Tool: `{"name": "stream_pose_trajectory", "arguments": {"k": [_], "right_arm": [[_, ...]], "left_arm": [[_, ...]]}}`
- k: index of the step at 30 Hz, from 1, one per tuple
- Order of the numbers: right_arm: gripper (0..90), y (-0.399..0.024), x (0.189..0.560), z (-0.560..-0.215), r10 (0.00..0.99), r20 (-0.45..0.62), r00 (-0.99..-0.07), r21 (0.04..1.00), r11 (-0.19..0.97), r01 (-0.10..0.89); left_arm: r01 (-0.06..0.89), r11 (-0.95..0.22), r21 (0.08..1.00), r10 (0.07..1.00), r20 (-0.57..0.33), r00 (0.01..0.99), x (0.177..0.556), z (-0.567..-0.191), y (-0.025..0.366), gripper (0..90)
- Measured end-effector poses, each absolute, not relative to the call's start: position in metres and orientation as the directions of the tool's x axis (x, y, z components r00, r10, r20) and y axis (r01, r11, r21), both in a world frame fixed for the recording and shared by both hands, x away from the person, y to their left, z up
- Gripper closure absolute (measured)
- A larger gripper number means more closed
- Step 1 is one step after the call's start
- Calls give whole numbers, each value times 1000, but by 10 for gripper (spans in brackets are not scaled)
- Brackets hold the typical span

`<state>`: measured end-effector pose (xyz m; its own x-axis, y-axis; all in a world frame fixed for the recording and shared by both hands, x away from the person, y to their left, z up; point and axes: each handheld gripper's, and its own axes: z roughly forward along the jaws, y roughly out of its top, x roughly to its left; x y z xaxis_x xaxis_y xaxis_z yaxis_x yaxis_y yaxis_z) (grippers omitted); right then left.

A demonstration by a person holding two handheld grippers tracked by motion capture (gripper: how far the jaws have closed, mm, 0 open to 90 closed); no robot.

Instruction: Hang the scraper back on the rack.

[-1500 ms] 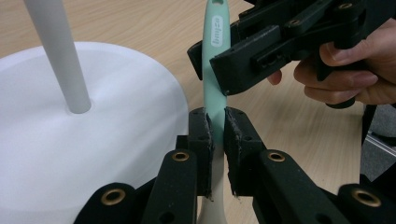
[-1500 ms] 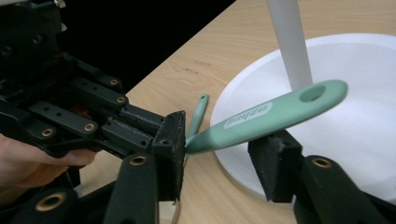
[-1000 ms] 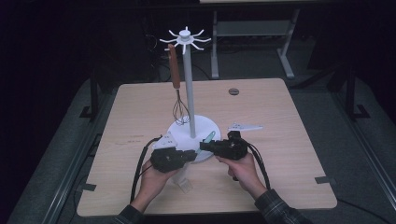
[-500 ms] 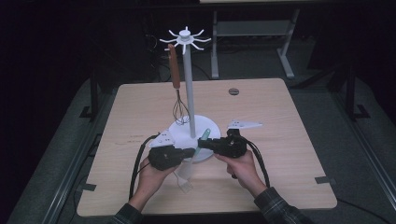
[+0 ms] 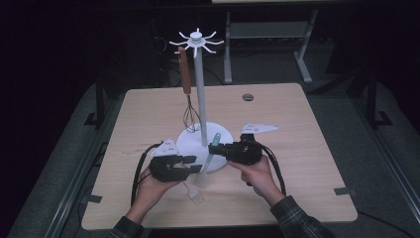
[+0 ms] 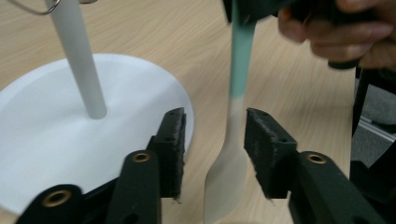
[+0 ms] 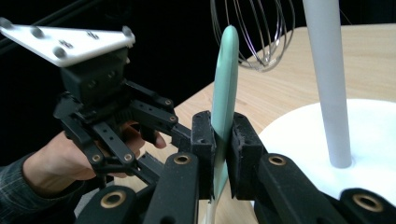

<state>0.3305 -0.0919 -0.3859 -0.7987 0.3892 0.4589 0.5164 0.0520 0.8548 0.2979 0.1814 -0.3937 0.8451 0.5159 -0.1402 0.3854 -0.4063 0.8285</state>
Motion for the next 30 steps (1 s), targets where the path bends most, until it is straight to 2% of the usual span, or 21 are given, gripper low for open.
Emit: {"name": "stream_pose_trajectory", "arguments": {"k": [17,30], "right_arm": [[828,-90,337,-353,344,405,-847,884,90,459],[828,-77,338,-318,271,330,-904,916,139,376]], "left_arm": [[435,-473,767,563,-116,818,289,-415,222,315],[475,-479,738,583,-137,801,285,-430,239,209]]}}
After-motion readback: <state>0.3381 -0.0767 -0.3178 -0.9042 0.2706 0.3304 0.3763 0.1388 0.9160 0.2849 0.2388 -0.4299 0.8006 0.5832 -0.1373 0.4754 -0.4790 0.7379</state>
